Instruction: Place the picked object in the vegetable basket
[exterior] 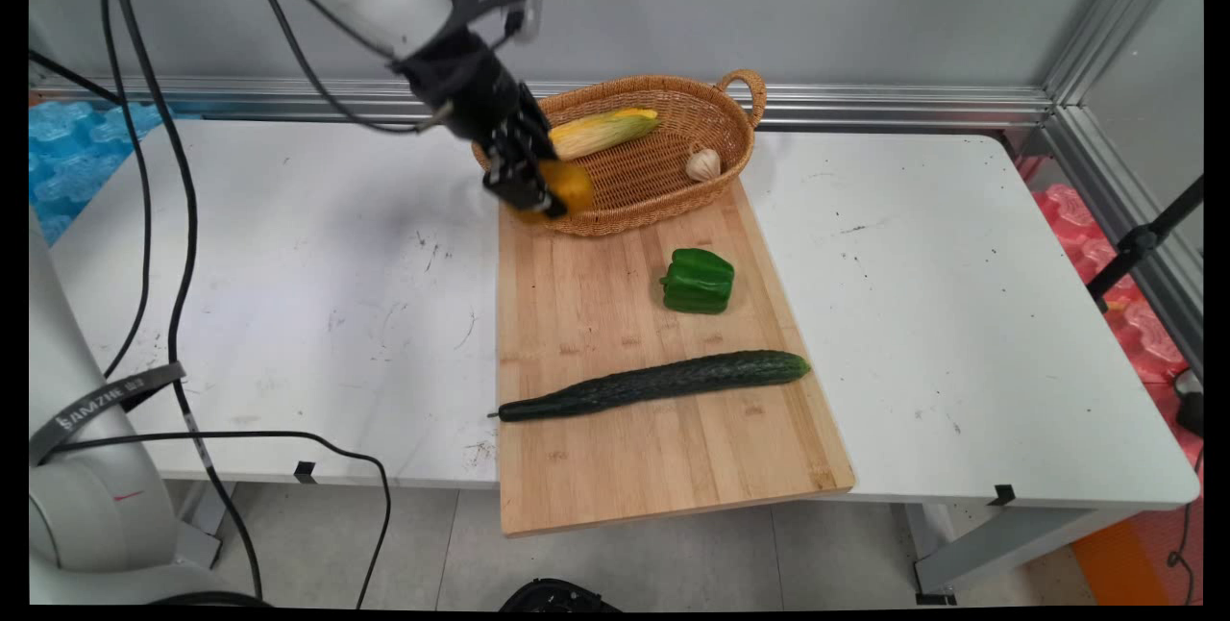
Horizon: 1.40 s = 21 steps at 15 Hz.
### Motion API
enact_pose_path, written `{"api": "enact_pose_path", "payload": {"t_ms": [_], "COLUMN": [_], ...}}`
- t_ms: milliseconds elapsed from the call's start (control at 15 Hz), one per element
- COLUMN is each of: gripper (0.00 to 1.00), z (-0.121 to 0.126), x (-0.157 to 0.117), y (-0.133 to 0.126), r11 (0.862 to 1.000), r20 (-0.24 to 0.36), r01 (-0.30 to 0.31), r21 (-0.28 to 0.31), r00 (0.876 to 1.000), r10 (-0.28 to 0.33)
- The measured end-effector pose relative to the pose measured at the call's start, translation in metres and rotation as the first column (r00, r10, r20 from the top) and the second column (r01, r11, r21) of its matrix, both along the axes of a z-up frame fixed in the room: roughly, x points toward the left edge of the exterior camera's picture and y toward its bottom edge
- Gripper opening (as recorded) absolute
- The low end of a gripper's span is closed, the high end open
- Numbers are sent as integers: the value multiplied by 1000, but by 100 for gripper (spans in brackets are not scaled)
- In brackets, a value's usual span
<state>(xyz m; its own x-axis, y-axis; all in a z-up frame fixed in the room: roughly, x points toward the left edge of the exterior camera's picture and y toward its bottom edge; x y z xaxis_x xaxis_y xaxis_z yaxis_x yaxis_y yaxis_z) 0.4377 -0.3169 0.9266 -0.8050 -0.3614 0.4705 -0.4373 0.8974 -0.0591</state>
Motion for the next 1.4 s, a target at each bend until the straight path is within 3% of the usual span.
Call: {"api": "enact_pose_path", "payload": {"t_ms": [133, 267, 467, 667, 867, 1400], "gripper": [0, 0, 0, 0, 0, 0], "z": [9, 16, 19, 13, 2, -46], "x": [5, 8, 8, 2, -8, -41], "y": [-10, -23, -46, -72, -95, -159], "r11": [995, 981, 948, 915, 895, 862], "r20": [-24, -50, -94, -125, -141, -133], "r01": [-96, -187, -310, -394, -436, -498], "r21": [-20, -40, -67, -87, -94, -92], "r00": [995, 981, 948, 916, 896, 864], "r10": [95, 185, 303, 382, 421, 486]}}
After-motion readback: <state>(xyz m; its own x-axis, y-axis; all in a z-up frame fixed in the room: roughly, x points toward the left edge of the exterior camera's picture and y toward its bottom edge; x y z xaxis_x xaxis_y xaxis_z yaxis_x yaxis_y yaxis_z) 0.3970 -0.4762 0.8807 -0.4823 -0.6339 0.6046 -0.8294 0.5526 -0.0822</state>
